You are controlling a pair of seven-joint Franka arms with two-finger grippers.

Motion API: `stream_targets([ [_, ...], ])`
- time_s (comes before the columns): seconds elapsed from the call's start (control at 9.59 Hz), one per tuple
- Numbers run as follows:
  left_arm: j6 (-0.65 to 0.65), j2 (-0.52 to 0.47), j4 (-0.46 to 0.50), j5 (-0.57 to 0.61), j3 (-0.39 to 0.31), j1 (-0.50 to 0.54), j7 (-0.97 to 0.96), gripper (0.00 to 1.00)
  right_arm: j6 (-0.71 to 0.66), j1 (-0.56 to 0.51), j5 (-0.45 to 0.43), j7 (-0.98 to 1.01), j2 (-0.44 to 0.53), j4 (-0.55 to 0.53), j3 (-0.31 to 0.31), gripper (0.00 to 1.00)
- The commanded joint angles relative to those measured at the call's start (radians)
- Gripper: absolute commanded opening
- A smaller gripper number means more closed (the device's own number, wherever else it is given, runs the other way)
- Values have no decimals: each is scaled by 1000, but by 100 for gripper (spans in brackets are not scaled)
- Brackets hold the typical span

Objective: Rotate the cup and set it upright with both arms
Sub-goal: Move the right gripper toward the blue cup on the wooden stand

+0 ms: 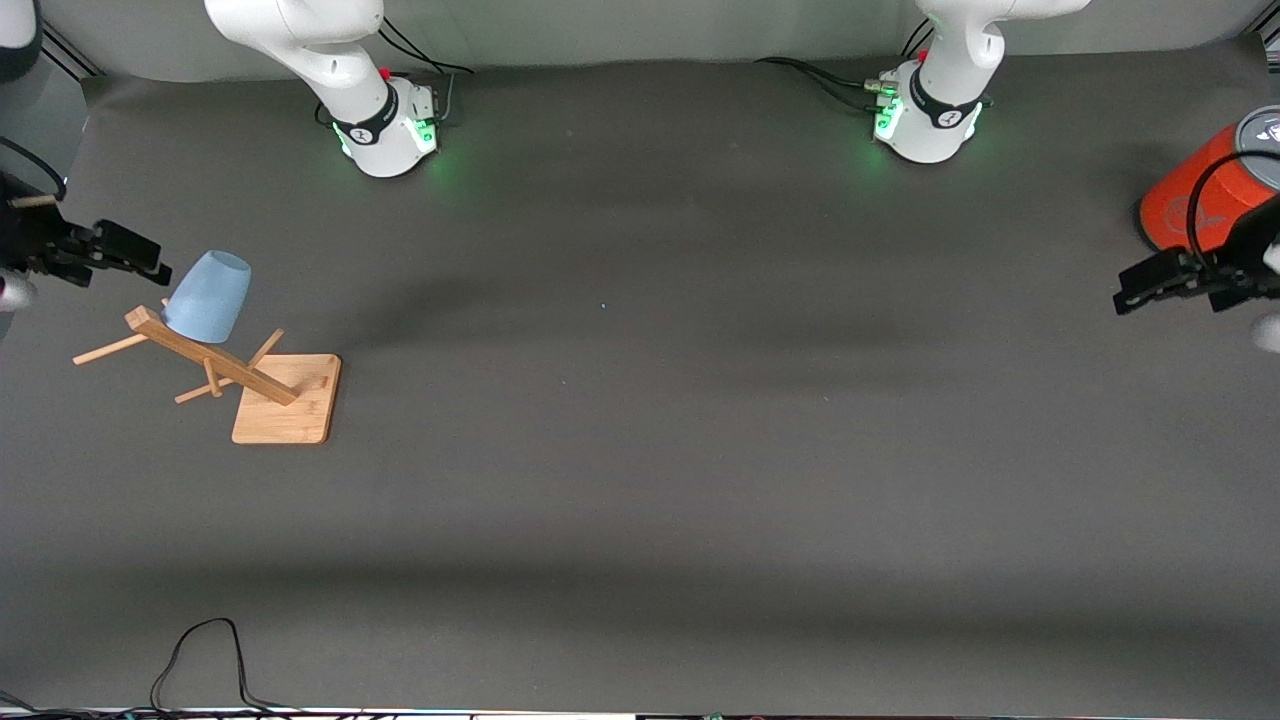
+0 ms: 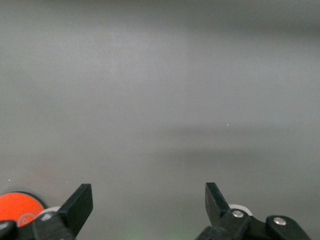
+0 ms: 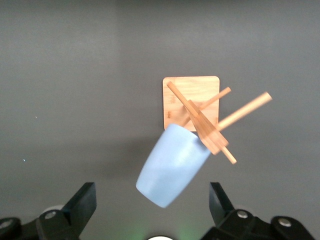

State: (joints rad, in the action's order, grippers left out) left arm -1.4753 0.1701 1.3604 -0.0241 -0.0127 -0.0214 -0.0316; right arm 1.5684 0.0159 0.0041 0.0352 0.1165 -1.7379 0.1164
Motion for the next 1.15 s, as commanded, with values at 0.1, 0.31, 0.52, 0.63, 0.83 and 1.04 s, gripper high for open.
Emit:
stream_targets([
  [0.1, 43, 228, -242, 21, -3, -26, -4, 100, -19, 4, -12, -15, 49, -51, 31, 100],
  [0.31, 27, 253, -242, 23, 0, -29, -2, 100, -18, 4, -6, -286, 48, -46, 51, 100],
  [0.52, 27, 253, -242, 21, 2, -28, 7, 100, -16, 12, -3, -580, 48, -49, 51, 100],
  [0.63, 23, 253, -242, 21, 6, -40, 1, 100, -13, 10, 0, -615, 49, -61, 52, 100],
  [0.83, 24, 250, -242, 21, 10, -63, -4, 100, 66, 10, 17, -653, 87, -179, 57, 100],
  [1.04, 29, 249, -239, 21, 8, -60, 2, 100, 230, 10, 23, -655, 164, -373, 65, 100],
])
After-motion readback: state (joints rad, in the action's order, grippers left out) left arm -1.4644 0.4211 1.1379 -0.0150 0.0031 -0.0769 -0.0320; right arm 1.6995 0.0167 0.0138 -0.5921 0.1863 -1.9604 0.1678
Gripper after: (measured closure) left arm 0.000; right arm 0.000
